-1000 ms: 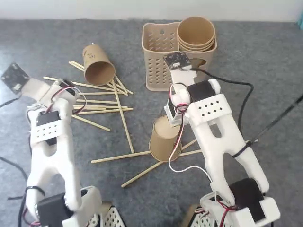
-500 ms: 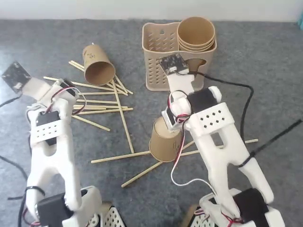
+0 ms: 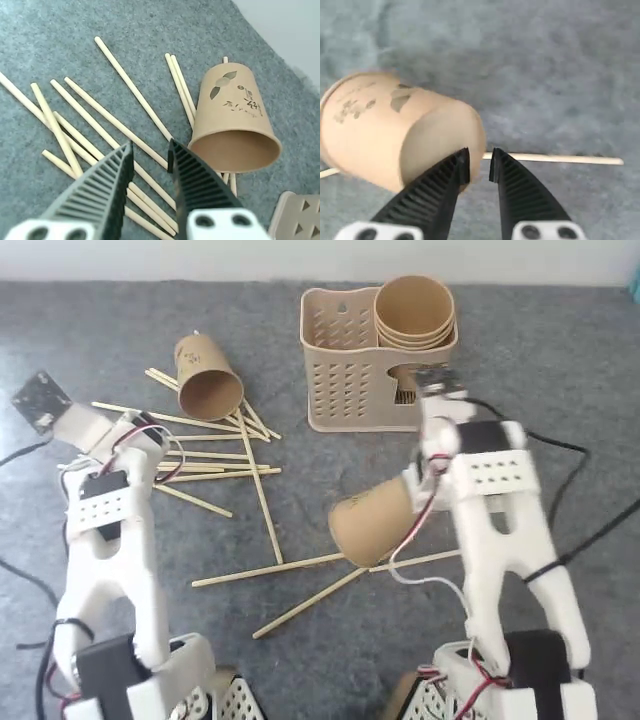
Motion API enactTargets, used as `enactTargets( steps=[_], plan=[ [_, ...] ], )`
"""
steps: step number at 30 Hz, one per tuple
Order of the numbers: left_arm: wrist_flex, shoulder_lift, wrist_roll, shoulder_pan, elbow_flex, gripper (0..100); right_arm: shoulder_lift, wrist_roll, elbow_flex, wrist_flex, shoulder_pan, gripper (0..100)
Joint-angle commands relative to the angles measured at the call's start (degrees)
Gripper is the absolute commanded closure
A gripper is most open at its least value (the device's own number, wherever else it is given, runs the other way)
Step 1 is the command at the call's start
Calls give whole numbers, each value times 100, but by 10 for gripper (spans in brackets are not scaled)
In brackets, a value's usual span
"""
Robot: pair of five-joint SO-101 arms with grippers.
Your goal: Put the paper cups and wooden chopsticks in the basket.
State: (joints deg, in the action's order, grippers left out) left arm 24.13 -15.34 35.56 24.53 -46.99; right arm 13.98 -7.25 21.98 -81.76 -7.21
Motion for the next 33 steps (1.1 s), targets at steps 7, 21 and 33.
enactTargets(
  steps=[7,21,33],
  plan=[
    [-132,88,-62,-44,356,891,1068,-738,-123,-4,1086,901],
    [-132,70,-70,-26,356,891,2492,-941,501,-268,-1578,896],
    [-132,62,-70,-26,356,891,1165,-519,932,1024,-1613,818]
  ],
)
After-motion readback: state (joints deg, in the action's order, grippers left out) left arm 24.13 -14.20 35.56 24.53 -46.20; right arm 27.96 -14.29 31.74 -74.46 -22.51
